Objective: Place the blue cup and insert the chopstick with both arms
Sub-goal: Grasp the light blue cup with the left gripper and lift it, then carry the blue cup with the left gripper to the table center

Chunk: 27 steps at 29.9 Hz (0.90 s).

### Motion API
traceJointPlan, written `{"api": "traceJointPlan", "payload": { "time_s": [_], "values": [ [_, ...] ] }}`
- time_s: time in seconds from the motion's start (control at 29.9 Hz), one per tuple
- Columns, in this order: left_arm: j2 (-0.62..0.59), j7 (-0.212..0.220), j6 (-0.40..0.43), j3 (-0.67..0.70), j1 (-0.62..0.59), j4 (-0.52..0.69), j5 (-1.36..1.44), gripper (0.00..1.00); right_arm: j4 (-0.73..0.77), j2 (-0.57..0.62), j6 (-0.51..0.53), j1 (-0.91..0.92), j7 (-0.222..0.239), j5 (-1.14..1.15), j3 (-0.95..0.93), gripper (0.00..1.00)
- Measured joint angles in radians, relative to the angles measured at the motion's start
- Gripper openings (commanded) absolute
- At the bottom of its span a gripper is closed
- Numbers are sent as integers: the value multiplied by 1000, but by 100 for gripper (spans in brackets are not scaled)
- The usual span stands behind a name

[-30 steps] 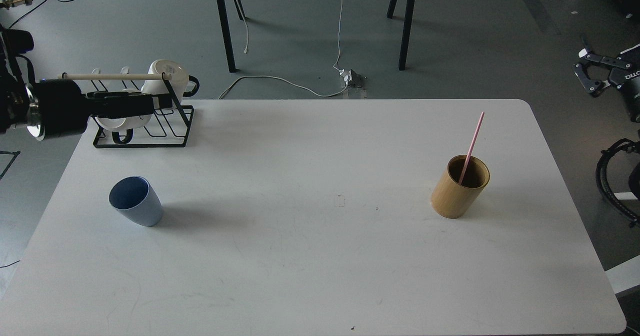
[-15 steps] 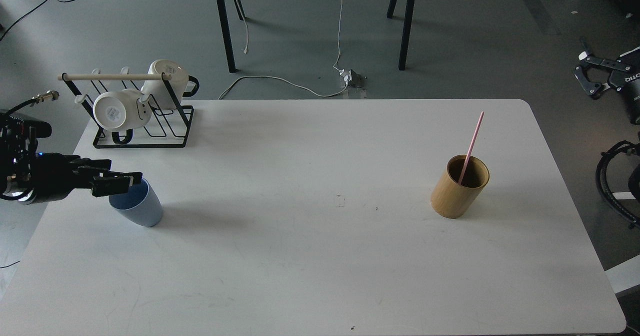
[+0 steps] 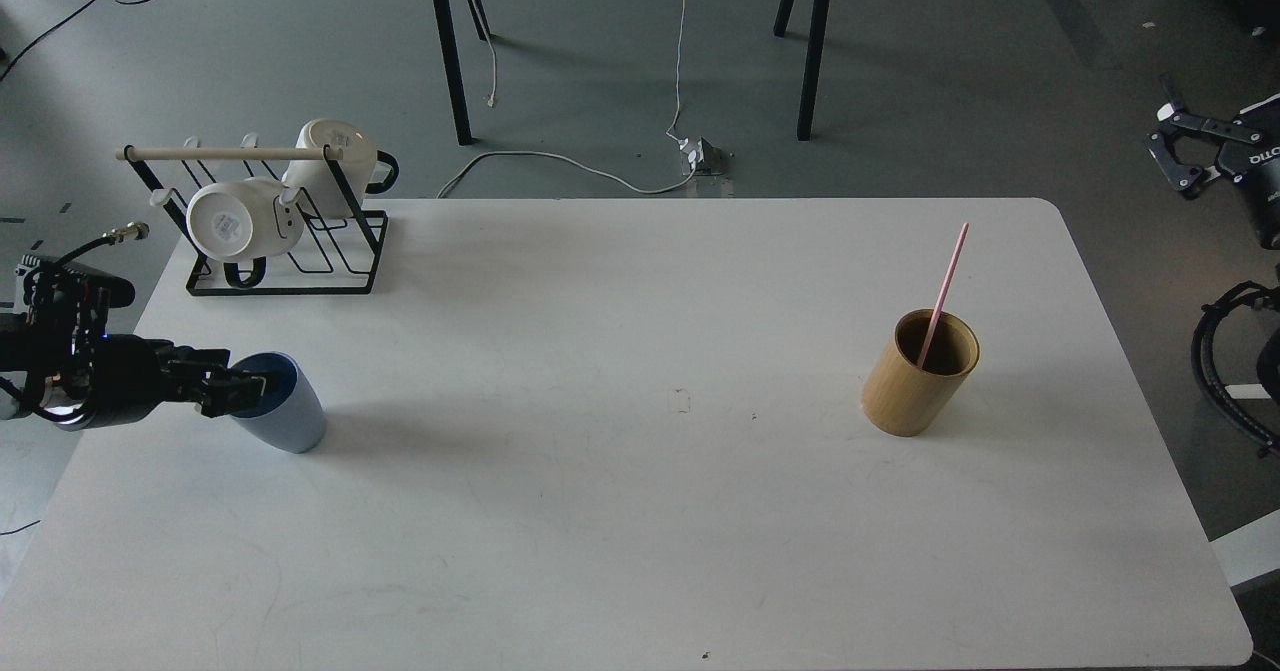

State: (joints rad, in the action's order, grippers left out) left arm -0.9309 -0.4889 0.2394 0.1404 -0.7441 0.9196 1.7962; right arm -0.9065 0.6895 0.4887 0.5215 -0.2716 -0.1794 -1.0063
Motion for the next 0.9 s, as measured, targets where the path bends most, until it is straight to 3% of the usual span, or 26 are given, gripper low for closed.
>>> {"api": "traceJointPlan", "payload": {
  "time_s": [0.23,0.53,0.77,0.9],
  "values": [
    [1,0,6,-3,-21,2,-3,2,3,2,0,0,0,1,0,99],
    [-6,0,64,-4,-115,51,0,0,3,4,0,0,0,1,-1,99],
    [16,0,227,-3,-342,226,1,0,3,11,0,-1,0,1,-2,99],
    [157,64,248,-2,-463,299,16,0,2,12,0,-2,0,2,-2,99]
  ]
}}
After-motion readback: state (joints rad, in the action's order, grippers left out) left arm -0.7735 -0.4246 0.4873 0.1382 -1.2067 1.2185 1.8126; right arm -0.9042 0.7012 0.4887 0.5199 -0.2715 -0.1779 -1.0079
